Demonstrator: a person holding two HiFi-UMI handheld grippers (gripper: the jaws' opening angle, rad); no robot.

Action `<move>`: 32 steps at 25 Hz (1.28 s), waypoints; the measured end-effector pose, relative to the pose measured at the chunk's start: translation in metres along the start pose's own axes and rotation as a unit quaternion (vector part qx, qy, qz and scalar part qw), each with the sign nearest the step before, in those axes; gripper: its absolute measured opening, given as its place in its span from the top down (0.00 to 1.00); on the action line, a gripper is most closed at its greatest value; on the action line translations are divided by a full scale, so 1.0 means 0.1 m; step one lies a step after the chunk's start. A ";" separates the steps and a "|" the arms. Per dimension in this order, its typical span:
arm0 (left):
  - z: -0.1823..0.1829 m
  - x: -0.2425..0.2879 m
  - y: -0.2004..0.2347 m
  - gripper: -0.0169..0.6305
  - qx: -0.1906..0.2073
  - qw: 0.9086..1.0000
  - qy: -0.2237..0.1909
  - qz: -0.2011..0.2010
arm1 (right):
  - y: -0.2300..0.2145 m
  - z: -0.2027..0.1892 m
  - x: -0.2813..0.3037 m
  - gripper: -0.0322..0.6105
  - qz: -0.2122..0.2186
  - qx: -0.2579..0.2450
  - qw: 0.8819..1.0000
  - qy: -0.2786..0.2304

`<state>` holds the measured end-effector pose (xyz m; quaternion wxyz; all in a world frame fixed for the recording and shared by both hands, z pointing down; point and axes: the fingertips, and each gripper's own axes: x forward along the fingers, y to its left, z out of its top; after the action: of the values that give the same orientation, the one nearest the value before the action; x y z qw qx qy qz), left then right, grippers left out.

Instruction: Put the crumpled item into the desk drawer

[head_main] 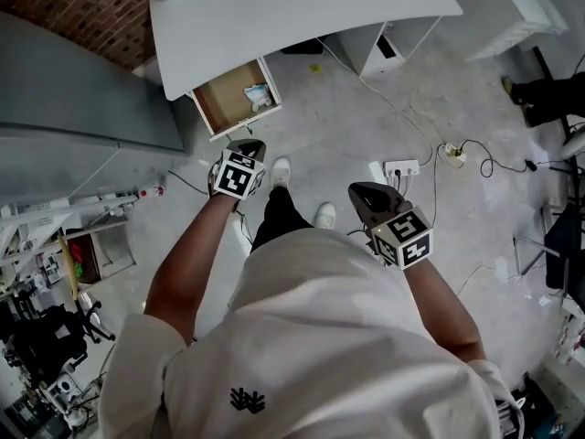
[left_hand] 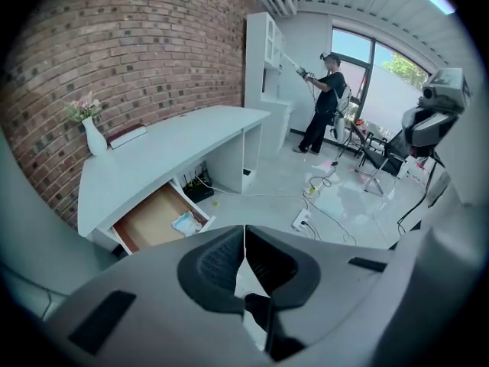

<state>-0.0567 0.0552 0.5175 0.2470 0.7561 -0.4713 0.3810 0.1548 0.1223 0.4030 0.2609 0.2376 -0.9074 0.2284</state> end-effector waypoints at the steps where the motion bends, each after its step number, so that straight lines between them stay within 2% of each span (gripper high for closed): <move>1: 0.01 -0.08 -0.07 0.93 -0.002 1.000 -0.002 -0.002 | 0.02 -0.01 -0.03 0.90 0.002 -0.001 1.000 0.000; 11: 0.11 -0.67 -0.59 0.93 -0.020 0.998 -0.044 -0.027 | 0.18 0.00 -0.21 0.90 0.019 -0.025 0.999 -0.009; 24: 0.14 -1.01 -1.01 0.93 -0.026 0.996 -0.065 -0.048 | 0.23 -0.01 -0.38 0.90 0.029 -0.040 0.999 -0.010; 32: 0.25 -1.12 -1.24 0.93 -0.012 0.995 -0.071 -0.063 | 0.18 0.04 -0.50 0.90 0.020 -0.041 0.999 -0.017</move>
<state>0.0336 0.1494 0.4107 0.2451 0.8067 -0.4435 0.3040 0.1805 0.1499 0.3656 0.2505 0.2125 -0.9249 0.1916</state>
